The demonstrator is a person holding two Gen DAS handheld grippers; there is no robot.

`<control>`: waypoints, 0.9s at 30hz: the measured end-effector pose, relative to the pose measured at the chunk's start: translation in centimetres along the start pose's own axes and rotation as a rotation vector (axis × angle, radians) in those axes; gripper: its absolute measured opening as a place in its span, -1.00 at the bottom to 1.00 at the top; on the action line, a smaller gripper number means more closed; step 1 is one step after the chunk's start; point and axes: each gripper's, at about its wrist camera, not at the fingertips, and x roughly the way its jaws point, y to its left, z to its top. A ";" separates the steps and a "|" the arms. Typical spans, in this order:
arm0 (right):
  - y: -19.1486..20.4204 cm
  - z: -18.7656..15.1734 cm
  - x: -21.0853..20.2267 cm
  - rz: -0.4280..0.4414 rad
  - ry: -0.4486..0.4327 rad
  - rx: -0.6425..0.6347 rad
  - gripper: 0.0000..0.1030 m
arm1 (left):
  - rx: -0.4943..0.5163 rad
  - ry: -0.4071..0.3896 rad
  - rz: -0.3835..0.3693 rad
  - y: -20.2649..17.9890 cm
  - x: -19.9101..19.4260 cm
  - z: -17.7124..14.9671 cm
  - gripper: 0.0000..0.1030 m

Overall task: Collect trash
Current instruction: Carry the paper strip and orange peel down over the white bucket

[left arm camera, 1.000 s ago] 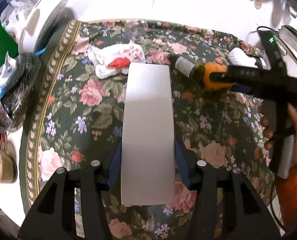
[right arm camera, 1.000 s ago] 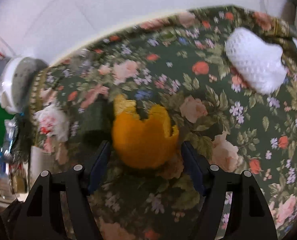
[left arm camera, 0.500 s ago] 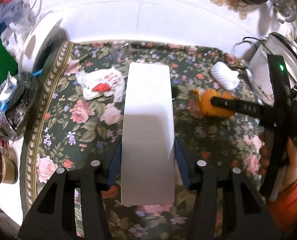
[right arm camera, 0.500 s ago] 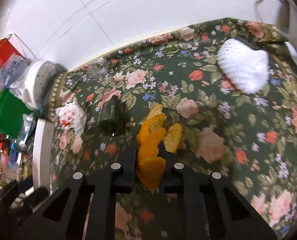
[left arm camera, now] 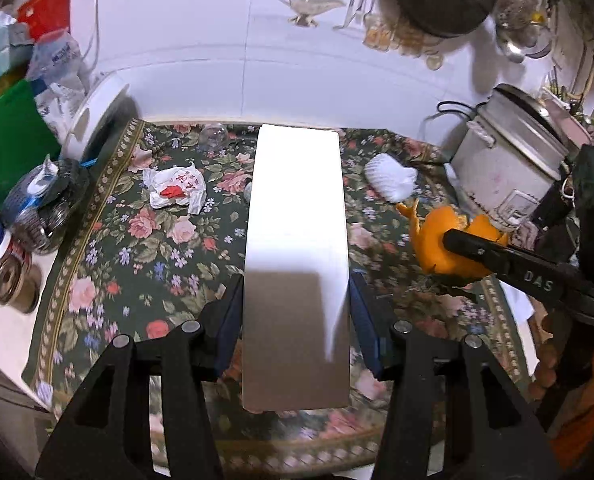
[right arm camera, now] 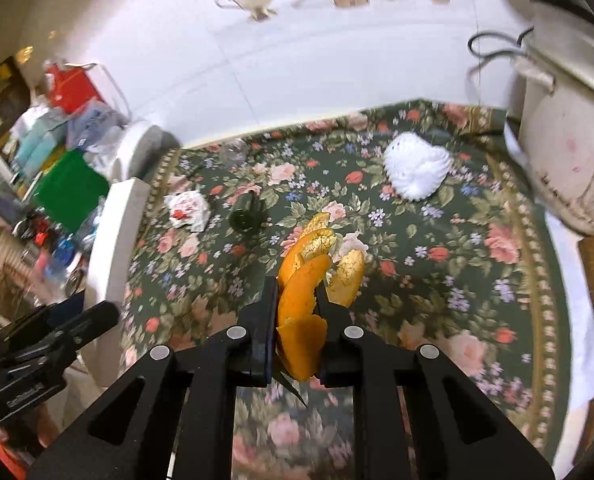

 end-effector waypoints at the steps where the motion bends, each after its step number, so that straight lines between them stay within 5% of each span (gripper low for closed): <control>1: 0.2 -0.2 -0.8 0.004 -0.010 -0.013 -0.73 | -0.001 -0.009 0.000 -0.4 -0.7 -0.3 -0.02; 13: 4.4 -4.6 -8.9 0.031 -0.124 -0.041 -0.73 | 0.062 -0.074 -0.047 -2.2 -8.0 -3.6 -0.03; 27: 12.4 -15.7 -12.2 -0.064 -0.146 0.061 -0.73 | 0.151 -0.051 -0.129 2.8 -16.4 -13.0 -0.03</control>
